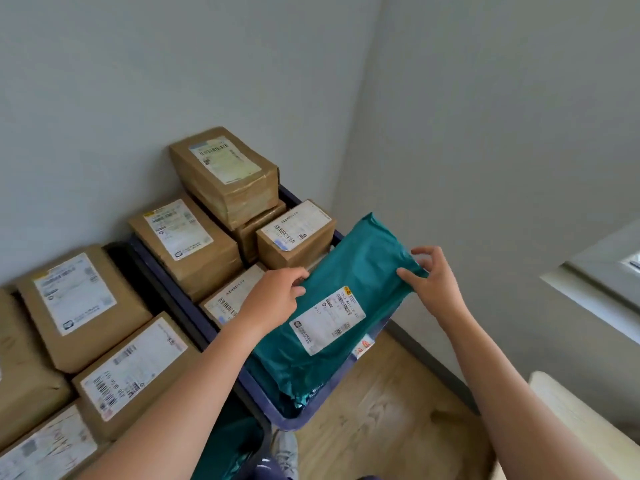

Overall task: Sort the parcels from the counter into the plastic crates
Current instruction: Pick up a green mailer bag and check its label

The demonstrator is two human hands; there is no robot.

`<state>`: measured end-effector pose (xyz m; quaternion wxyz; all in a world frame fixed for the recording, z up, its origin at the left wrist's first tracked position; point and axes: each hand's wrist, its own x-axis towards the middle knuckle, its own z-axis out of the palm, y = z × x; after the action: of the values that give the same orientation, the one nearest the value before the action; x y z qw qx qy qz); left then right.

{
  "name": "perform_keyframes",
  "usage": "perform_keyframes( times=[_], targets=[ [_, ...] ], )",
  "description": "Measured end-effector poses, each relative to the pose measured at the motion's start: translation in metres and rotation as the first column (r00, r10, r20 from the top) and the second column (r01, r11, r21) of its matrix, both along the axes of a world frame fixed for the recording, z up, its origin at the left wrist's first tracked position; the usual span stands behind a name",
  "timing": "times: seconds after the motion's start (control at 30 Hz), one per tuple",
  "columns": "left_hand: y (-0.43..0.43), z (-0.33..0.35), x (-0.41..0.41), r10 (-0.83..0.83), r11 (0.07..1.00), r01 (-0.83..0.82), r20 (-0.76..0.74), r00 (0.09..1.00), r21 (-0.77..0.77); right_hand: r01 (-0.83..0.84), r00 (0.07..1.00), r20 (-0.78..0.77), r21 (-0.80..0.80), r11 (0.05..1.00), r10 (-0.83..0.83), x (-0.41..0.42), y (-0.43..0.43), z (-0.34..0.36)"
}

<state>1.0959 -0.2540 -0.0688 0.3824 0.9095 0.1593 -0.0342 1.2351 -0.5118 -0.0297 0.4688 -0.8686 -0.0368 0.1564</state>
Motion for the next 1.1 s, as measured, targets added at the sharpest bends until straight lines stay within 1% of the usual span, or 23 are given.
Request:
perform_keyframes(
  times=[0.07,0.1,0.13,0.17,0.23,0.3,0.33,0.37,0.4,0.47,0.5,0.6,0.63,0.67,0.73,0.8,0.83,0.87,0.9,0.97,1.1],
  targets=[
    [-0.001,-0.008,-0.003,0.022,0.999,-0.02,-0.079,0.997,0.027,-0.159,0.986,0.026,-0.185,0.97,0.167,0.012,0.01,0.0],
    [-0.001,-0.012,-0.006,0.022,0.998,-0.015,-0.116,0.993,0.058,-0.24,0.967,0.018,-0.275,0.931,0.254,0.016,0.014,-0.001],
    [-0.002,-0.017,-0.008,0.017,0.996,-0.003,-0.152,0.988,0.095,-0.319,0.939,0.001,-0.372,0.872,0.344,0.019,0.02,-0.001],
    [-0.002,-0.022,-0.011,0.016,0.992,0.008,-0.186,0.982,0.126,-0.392,0.901,-0.025,-0.473,0.789,0.432,0.022,0.026,-0.003],
    [-0.004,-0.029,-0.012,0.009,0.98,0.042,-0.252,0.968,0.193,-0.494,0.8,-0.085,-0.655,0.572,0.593,0.027,0.037,-0.01],
    [-0.011,-0.031,-0.011,-0.013,0.943,0.119,-0.322,0.947,0.312,-0.54,0.693,-0.19,-0.776,0.326,0.695,0.031,0.05,-0.019],
    [-0.016,-0.03,-0.01,-0.015,0.913,0.16,-0.36,0.933,0.376,-0.553,0.642,-0.242,-0.803,0.222,0.727,0.03,0.058,-0.023],
    [-0.023,-0.03,-0.009,-0.007,0.883,0.192,-0.397,0.918,0.429,-0.569,0.592,-0.282,-0.809,0.144,0.755,0.029,0.066,-0.026],
    [-0.03,-0.032,-0.007,0.009,0.859,0.213,-0.428,0.904,0.467,-0.582,0.555,-0.313,-0.808,0.091,0.771,0.029,0.074,-0.028],
    [-0.041,-0.042,-0.003,0.047,0.842,0.214,-0.463,0.885,0.495,-0.582,0.494,-0.377,-0.813,-0.024,0.783,0.028,0.088,-0.036],
    [-0.044,-0.047,-0.002,0.068,0.848,0.197,-0.47,0.88,0.492,-0.579,0.477,-0.393,-0.813,-0.054,0.786,0.028,0.095,-0.04],
    [-0.054,-0.052,-0.002,0.137,0.843,0.145,-0.468,0.873,0.518,-0.548,0.456,-0.374,-0.833,-0.076,0.808,0.028,0.107,-0.051],
    [-0.058,-0.052,-0.004,0.152,0.841,0.14,-0.476,0.866,0.523,-0.538,0.433,-0.371,-0.837,-0.094,0.821,0.028,0.111,-0.052],
    [-0.061,-0.051,-0.005,0.154,0.849,0.145,-0.502,0.851,0.508,-0.539,0.389,-0.372,-0.834,-0.119,0.843,0.027,0.114,-0.053],
    [-0.065,-0.052,-0.008,0.118,0.902,0.16,-0.587,0.801,0.4,-0.555,0.29,-0.405,-0.809,-0.192,0.867,0.022,0.12,-0.06],
    [-0.066,-0.058,-0.009,0.081,0.946,0.158,-0.678,0.731,0.284,-0.577,0.217,-0.486,-0.763,-0.291,0.847,0.017,0.124,-0.071],
    [-0.065,-0.063,-0.007,0.083,0.96,0.136,-0.71,0.7,0.246,-0.582,0.207,-0.534,-0.741,-0.336,0.82,0.017,0.126,-0.081],
    [-0.065,-0.067,-0.004,0.098,0.97,0.101,-0.734,0.673,0.222,-0.589,0.216,-0.565,-0.726,-0.356,0.796,0.019,0.128,-0.094],
    [-0.065,-0.072,-0.001,0.114,0.976,0.067,-0.75,0.651,0.206,-0.596,0.225,-0.571,-0.722,-0.352,0.789,0.022,0.13,-0.104],
    [-0.068,-0.077,0.008,0.142,0.978,0.03,-0.77,0.622,0.205,-0.597,0.21,-0.586,-0.711,-0.372,0.782,0.026,0.133,-0.114],
    [-0.066,-0.081,0.015,0.143,0.978,0.043,-0.8,0.582,0.206,-0.568,0.155,-0.585,-0.712,-0.413,0.796,0.026,0.135,-0.114]
  ],
)
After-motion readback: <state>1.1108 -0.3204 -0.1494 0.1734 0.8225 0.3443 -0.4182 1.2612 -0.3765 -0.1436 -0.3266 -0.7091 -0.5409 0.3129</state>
